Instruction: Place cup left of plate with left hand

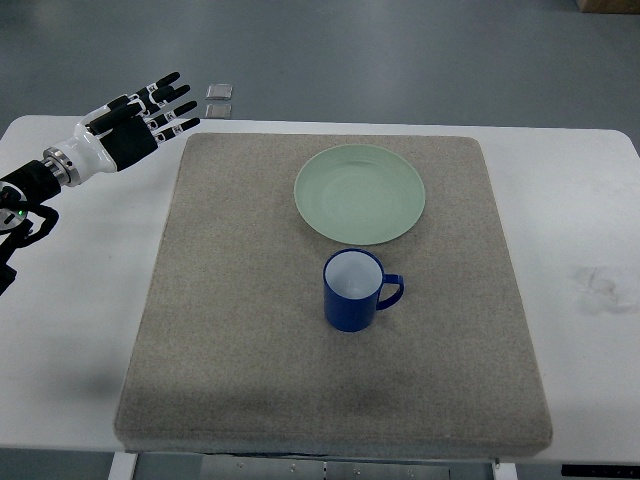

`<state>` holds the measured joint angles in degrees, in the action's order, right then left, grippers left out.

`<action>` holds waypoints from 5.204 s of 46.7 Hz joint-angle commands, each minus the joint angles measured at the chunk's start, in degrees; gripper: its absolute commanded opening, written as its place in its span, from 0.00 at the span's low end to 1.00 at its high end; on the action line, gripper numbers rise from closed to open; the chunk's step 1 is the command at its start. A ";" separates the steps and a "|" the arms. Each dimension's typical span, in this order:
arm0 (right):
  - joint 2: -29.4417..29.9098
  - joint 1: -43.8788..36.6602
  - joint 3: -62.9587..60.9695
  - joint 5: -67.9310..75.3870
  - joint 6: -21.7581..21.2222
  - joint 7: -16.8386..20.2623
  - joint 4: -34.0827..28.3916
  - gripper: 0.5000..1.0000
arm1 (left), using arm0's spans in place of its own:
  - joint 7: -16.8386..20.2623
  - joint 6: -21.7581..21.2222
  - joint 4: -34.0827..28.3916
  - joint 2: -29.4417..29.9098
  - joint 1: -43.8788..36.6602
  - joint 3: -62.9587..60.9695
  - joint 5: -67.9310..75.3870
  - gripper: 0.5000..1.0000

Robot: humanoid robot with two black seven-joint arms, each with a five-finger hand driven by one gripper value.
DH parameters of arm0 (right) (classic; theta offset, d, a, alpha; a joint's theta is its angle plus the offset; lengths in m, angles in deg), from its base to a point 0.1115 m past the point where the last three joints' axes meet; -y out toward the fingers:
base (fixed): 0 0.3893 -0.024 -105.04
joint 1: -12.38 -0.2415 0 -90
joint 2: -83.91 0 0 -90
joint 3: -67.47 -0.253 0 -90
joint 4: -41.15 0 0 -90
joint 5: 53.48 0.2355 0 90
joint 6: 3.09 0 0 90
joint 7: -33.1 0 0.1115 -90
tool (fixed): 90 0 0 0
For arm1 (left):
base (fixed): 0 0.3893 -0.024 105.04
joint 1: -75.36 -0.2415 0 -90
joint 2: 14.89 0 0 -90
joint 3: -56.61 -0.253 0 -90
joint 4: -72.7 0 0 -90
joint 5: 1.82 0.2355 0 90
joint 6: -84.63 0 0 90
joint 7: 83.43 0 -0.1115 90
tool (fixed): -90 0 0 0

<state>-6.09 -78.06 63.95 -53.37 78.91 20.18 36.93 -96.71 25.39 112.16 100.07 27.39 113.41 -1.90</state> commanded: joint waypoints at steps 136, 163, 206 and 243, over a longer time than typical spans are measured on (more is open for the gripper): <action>0.00 0.00 0.00 -0.01 0.00 0.00 0.00 0.86 | 18.64 4.24 31.82 1.50 -18.91 -5.03 43.85 1.00; 0.00 0.00 0.00 -0.01 0.00 0.00 0.00 0.86 | 19.78 4.24 32.87 -2.37 -18.38 -6.35 49.57 1.00; 0.00 0.00 0.00 0.07 0.00 0.00 0.00 0.86 | 20.48 4.24 30.59 -8.70 -16.19 -7.94 55.99 1.00; 0.00 0.00 0.00 -0.01 0.00 0.00 0.00 0.86 | 20.57 4.24 28.65 -11.51 -15.31 -9.16 58.18 0.98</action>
<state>-6.09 -78.06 63.95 -53.39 78.92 20.18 36.93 -76.14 29.63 140.99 88.56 12.09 104.50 56.27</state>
